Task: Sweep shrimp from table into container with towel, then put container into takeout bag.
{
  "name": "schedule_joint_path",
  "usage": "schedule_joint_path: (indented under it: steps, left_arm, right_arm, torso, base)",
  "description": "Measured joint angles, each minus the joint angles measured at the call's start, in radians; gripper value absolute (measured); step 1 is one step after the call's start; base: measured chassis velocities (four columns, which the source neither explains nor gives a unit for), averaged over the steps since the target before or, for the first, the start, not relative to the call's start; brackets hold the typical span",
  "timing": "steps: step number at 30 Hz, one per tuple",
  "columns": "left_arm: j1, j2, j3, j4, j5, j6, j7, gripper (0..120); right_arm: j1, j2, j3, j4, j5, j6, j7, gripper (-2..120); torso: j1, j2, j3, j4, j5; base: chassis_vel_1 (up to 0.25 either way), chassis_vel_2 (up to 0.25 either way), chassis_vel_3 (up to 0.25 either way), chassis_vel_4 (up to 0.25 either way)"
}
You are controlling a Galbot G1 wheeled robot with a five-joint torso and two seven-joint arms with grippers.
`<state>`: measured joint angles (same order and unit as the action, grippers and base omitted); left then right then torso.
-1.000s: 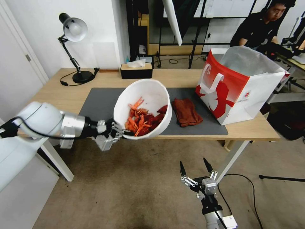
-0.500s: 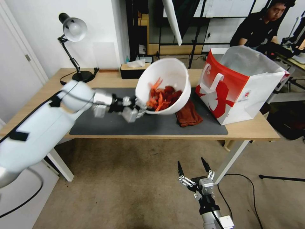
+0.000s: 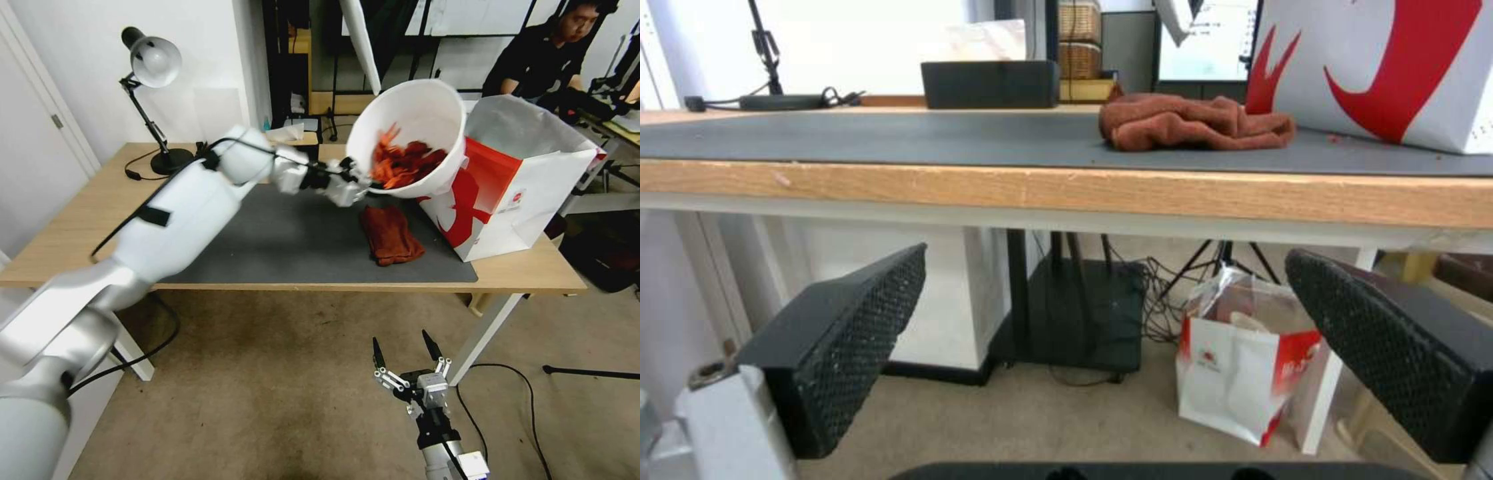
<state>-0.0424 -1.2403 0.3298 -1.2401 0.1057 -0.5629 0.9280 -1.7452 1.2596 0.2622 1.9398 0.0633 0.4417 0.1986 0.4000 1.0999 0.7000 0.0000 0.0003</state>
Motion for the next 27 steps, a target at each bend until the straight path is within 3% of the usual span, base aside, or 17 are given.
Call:
schedule_joint_path:
  steps: [4, 17, 27]
  left_arm:
    - [-0.054, -0.062, -0.013, 0.095, 0.038, -0.014, -0.018, 0]
    - [-0.132, -0.145, 0.009, 0.144, 0.061, 0.016, -0.079, 0]
    - [-0.174, -0.267, 0.067, 0.212, 0.075, 0.028, -0.189, 0]
  right_arm:
    - [0.004, 0.009, -0.005, -0.006, -0.001, 0.003, -0.003, 100]
    - [0.009, 0.007, -0.007, -0.018, -0.001, 0.006, -0.008, 100]
    - [0.0, 0.008, -0.005, -0.023, -0.003, 0.014, -0.01, 100]
  torso:
    - [0.0, 0.0, 0.0, 0.0, -0.0001]
    - [0.0, 0.0, 0.0, 0.0001, -0.0003]
    - [0.0, 0.0, 0.0, 0.0, -0.0001]
  base:
    - [0.0, 0.0, 0.0, 0.0]
    - [0.0, 0.0, 0.0, 0.0]
    - [0.0, 0.0, 0.0, 0.0]
